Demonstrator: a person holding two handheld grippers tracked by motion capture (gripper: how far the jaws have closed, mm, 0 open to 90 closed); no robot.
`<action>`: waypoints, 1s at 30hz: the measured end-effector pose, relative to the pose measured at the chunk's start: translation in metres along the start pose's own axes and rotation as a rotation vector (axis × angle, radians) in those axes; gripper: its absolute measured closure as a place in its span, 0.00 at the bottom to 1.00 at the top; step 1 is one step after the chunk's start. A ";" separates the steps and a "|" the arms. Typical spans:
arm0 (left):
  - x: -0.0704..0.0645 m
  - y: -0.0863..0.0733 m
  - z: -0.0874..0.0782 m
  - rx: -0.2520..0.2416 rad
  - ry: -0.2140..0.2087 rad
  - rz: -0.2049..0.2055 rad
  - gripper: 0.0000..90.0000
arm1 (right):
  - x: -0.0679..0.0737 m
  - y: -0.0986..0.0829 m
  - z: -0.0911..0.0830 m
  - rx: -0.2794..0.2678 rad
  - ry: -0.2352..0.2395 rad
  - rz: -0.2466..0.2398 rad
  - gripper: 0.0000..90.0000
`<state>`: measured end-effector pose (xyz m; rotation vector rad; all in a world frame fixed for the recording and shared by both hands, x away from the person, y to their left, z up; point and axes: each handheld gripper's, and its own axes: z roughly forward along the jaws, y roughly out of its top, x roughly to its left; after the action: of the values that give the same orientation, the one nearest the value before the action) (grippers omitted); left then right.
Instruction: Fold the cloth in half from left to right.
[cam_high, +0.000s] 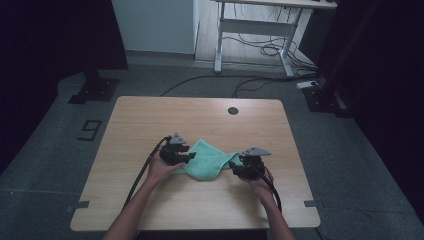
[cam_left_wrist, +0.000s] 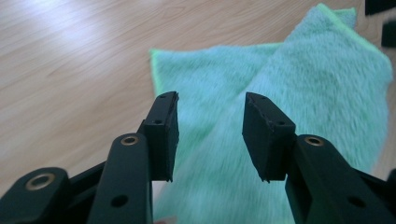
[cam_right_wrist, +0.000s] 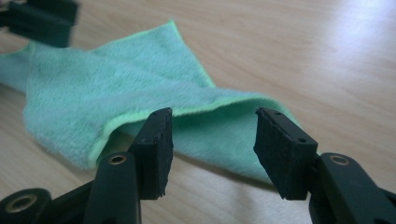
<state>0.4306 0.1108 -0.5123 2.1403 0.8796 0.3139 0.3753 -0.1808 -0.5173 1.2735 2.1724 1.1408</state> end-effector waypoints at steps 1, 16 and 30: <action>-0.001 0.005 0.005 0.009 0.002 0.002 0.60 | 0.002 -0.003 0.001 0.010 -0.001 -0.006 0.51; -0.011 0.020 0.059 0.139 -0.031 0.019 0.59 | -0.003 -0.016 0.019 0.083 -0.024 0.026 0.49; 0.003 0.000 0.035 0.131 0.013 -0.074 0.59 | -0.010 0.011 0.058 0.092 -0.020 -0.018 0.50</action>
<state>0.4498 0.0931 -0.5356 2.2210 1.0092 0.2386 0.4240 -0.1600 -0.5442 1.2953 2.2409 1.0275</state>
